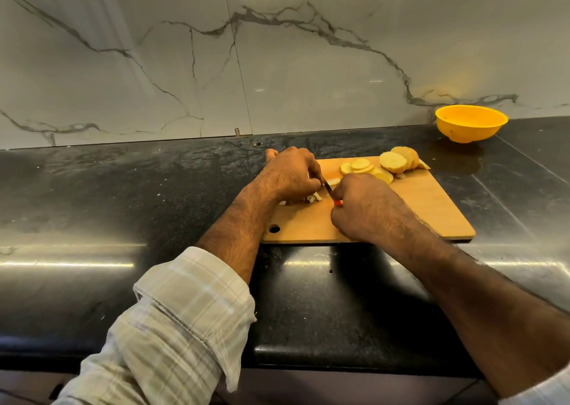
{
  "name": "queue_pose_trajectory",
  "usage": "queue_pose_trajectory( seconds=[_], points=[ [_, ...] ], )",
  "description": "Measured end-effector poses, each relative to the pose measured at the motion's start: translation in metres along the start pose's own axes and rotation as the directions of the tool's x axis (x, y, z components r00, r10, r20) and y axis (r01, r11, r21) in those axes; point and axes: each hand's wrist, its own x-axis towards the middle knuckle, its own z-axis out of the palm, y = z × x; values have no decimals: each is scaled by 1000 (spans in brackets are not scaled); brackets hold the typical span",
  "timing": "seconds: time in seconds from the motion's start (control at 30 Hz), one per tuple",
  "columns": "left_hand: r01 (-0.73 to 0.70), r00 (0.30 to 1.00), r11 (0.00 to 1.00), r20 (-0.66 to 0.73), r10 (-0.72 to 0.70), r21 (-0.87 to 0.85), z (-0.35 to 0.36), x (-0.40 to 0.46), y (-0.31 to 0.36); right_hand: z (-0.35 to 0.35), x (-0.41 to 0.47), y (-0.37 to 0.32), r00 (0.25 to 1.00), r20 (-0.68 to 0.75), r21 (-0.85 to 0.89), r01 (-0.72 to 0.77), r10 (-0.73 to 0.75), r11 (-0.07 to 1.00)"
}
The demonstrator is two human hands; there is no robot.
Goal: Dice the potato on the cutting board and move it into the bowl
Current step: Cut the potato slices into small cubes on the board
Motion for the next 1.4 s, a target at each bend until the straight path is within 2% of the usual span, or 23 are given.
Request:
queue_pose_trajectory(
  seconds=[0.1, 0.23, 0.43, 0.6, 0.77, 0.93, 1.1, 1.4],
  points=[
    [5, 1000, 1000, 9, -5, -8, -1, 1, -1, 2, 2, -6, 1000, -12, -13, 18, -18, 1000],
    [14, 1000, 998, -3, -14, -58, 3, 1, -6, 5, 3, 2, 999, -49, 55, 9, -6, 998],
    [-8, 988, 993, -151, -10, -120, 4, 2, -13, -11, 2, 18, 986, -161, 126, -18, 39, 992],
    [-47, 992, 995, -118, 36, -85, 13, 5, -1, -11, 5, 18, 994, -57, 52, -92, 95, 994],
    [-55, 996, 998, -71, 54, -11, 13, 9, 7, -16, 1, 17, 994, -45, 35, -95, 96, 995],
    [-50, 997, 996, -70, 45, -72, 12, 9, 5, -21, -5, 13, 994, -14, 0, -112, 112, 994],
    [-10, 1000, 998, -5, 9, -62, 11, 10, 8, -19, -6, 7, 995, 12, -39, -95, 95, 995],
    [-39, 997, 991, -69, 30, -126, 11, 8, 6, -11, 5, 10, 999, 0, -11, -52, 52, 999]
  ],
)
